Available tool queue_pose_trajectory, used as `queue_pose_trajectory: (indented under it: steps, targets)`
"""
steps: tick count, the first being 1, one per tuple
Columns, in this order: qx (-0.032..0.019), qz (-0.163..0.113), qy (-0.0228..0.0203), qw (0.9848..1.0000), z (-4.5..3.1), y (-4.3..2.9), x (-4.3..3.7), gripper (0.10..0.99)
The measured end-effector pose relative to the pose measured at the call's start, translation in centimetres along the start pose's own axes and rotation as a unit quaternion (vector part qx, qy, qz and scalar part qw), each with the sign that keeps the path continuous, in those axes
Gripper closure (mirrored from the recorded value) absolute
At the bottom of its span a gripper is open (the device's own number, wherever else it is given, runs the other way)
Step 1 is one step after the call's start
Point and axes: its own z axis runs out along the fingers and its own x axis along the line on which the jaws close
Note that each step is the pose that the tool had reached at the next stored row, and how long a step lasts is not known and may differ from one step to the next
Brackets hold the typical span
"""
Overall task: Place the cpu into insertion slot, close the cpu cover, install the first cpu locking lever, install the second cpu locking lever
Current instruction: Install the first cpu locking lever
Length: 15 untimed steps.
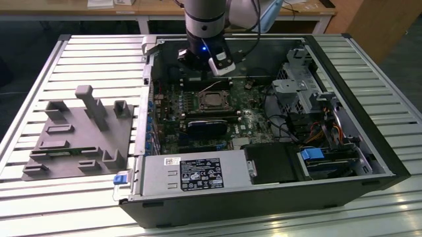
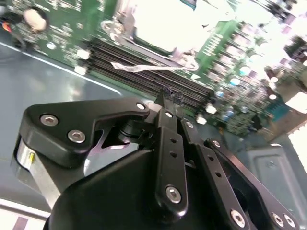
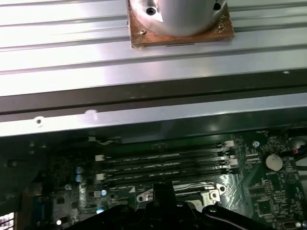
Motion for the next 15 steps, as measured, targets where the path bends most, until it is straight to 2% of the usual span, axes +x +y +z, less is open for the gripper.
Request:
queue_pose_trajectory:
  steps: [4,6,12,15]
  targets:
    - [0.0,0.0,0.0001,1.0,0.08,0.15,-1.22,0.984]
    - [0.0001,0.0,0.0002,1.0,0.1,0.19,-1.57,0.984]
    - [0.0007,0.0,-0.0006,1.0,0.15,0.2,-1.64,0.984]
    - [0.0004,-0.001,-0.0052,1.0,0.26,0.16,-1.63,0.984]
